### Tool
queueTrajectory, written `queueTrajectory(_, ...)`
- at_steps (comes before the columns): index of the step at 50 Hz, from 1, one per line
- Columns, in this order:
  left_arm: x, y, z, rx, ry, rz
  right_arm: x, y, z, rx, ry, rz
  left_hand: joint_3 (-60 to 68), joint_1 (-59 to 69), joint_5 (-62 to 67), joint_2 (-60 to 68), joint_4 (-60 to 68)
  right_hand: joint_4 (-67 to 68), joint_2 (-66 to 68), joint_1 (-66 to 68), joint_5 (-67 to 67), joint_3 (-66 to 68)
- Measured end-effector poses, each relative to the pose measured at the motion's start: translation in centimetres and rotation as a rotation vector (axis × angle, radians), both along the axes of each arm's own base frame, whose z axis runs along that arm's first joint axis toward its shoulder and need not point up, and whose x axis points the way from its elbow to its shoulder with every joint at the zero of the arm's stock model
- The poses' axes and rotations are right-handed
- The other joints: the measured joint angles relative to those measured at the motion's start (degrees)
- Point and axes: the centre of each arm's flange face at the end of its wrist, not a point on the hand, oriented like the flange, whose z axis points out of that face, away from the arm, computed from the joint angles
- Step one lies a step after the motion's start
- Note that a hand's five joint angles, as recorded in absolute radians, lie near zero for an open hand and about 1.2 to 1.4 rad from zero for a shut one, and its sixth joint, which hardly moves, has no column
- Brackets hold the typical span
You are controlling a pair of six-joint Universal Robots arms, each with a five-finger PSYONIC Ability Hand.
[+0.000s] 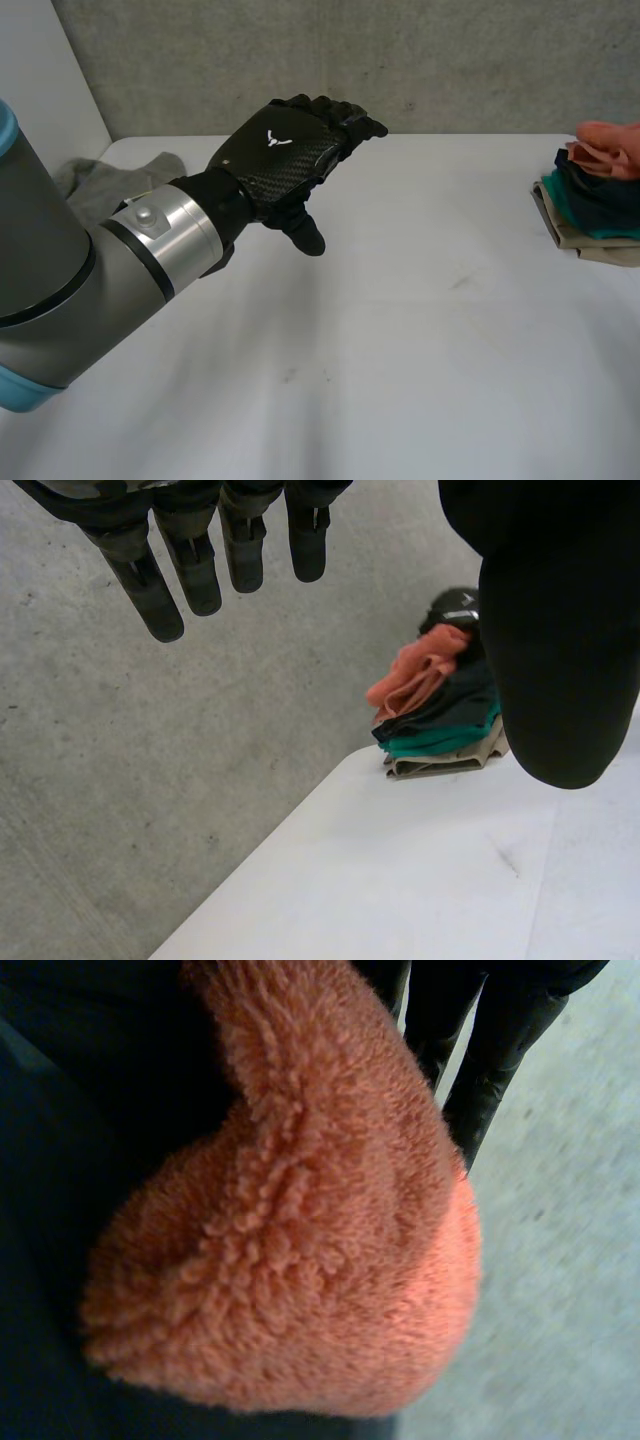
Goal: Fold the laundry.
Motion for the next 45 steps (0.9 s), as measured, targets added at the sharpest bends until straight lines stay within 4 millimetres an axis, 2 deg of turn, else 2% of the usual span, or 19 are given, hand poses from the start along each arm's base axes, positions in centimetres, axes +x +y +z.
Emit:
queueTrajectory(4, 0.0, 0.0, -0.1, 0.002, -0.001, 0.000, -0.6, 0.6, -2.2, 0.047, -0.006, 0.004, 0.0, 0.0, 0.0, 0.0, 0.0, 0.1, 0.0, 0.0, 0.8, 0.4)
queueTrajectory(8, 0.0, 0.0, -0.2, 0.004, -0.002, 0.000, -0.6, 0.9, -2.6, 0.059, -0.010, 0.009, 0.0, 0.0, 0.0, 0.0, 0.0, 0.2, 0.0, 0.0, 1.6, 0.5)
queueTrajectory(9, 0.0, 0.0, -0.2, 0.004, -0.003, 0.000, -0.5, 1.0, -2.6, 0.060, -0.011, 0.010, 0.0, 0.0, 0.0, 0.0, 0.0, -1.6, -1.6, -0.3, 0.9, -0.9)
queueTrajectory(10, 0.0, 0.0, -0.2, 0.005, -0.003, 0.000, -0.4, 1.1, -2.3, 0.061, -0.014, 0.011, 0.0, 0.0, 0.0, 0.0, 0.0, -14.5, -13.6, -6.2, -10.3, -13.5)
queueTrajectory(11, 0.0, -0.1, -0.2, 0.006, -0.004, 0.000, -0.4, 1.1, -2.2, 0.061, -0.015, 0.011, 0.0, 0.0, 0.0, 0.0, 0.0, -18.8, -19.1, -10.5, -14.4, -17.8)
queueTrajectory(12, 0.0, -0.1, -0.2, 0.006, -0.004, 0.000, -0.4, 1.1, -2.2, 0.061, -0.015, 0.011, 0.0, 0.0, 0.0, 0.0, 0.0, -18.8, -19.1, -10.5, -14.4, -17.8)
queueTrajectory(14, 0.0, -0.1, -0.3, 0.007, -0.004, 0.000, 0.0, 1.4, -1.1, 0.063, -0.024, 0.006, 0.0, 0.0, 0.0, 0.0, 0.0, -47.3, -46.9, -33.6, -39.6, -45.9)
queueTrajectory(17, 0.0, -0.1, -0.3, 0.006, -0.004, 0.000, -0.1, 1.8, 0.6, 0.067, -0.042, -0.028, 0.0, 0.0, 0.0, 0.0, 0.0, -54.7, -53.7, -38.8, -48.3, -54.2)
queueTrajectory(24, 0.0, 0.0, -0.1, 0.003, -0.002, 0.000, -0.9, 3.3, 4.9, 0.138, -0.119, -0.175, 0.0, 0.0, 0.0, 0.0, 0.0, -54.7, -54.0, -38.8, -49.7, -54.6)
queueTrajectory(27, 0.0, 0.0, -0.1, 0.003, -0.002, 0.000, -1.3, 4.2, 6.1, 0.188, -0.146, -0.220, 0.0, 0.0, 0.0, 0.0, 0.0, -54.7, -54.0, -38.8, -49.7, -54.6)
queueTrajectory(29, 0.0, 0.0, 0.0, 0.002, -0.001, 0.000, -1.9, 5.5, 7.1, 0.267, -0.176, -0.270, 0.0, 0.0, 0.0, 0.0, 0.0, -54.7, -54.0, -38.8, -49.7, -54.6)
queueTrajectory(34, 0.0, 0.0, 0.0, 0.000, 0.000, 0.000, -3.3, 8.4, 7.8, 0.442, -0.192, -0.361, 0.0, 0.0, 0.0, 0.0, 0.0, -54.7, -54.0, -38.8, -49.7, -54.6)
queueTrajectory(36, 0.0, 0.0, 0.1, -0.001, 0.001, 0.000, -4.4, 10.0, 7.9, 0.524, -0.155, -0.421, 0.0, 0.0, 0.0, 0.0, 0.0, -54.7, -54.0, -38.8, -49.7, -54.6)
queueTrajectory(40, 0.0, 0.0, 0.1, -0.002, 0.002, 0.000, -5.8, 11.3, 8.2, 0.580, -0.080, -0.503, 0.0, 0.0, 0.0, 0.0, 0.0, -54.7, -54.0, -38.8, -49.7, -54.6)
queueTrajectory(41, 0.0, 0.0, 0.2, -0.004, 0.004, 0.000, -7.8, 12.1, 8.9, 0.594, 0.032, -0.618, 0.0, 0.0, 0.0, 0.0, 0.0, -54.7, -54.0, -38.8, -49.7, -54.6)
queueTrajectory(43, 0.0, 0.0, 0.2, -0.004, 0.004, 0.000, -8.1, 12.2, 9.0, 0.592, 0.051, -0.637, 0.0, 0.0, 0.0, 0.0, 0.0, -54.7, -54.0, -38.8, -49.7, -54.6)
queueTrajectory(44, 0.0, 0.0, 0.3, -0.005, 0.006, 0.001, -10.2, 12.2, 10.4, 0.534, 0.159, -0.773, 0.0, 0.0, 0.0, 0.0, 0.0, -54.7, -54.0, -38.8, -49.7, -54.6)
queueTrajectory(45, 0.0, 0.0, 0.3, -0.005, 0.007, 0.001, -10.6, 12.1, 10.9, 0.511, 0.180, -0.804, 0.0, 0.0, 0.0, 0.0, 0.0, -54.7, -54.0, -38.8, -49.7, -54.6)
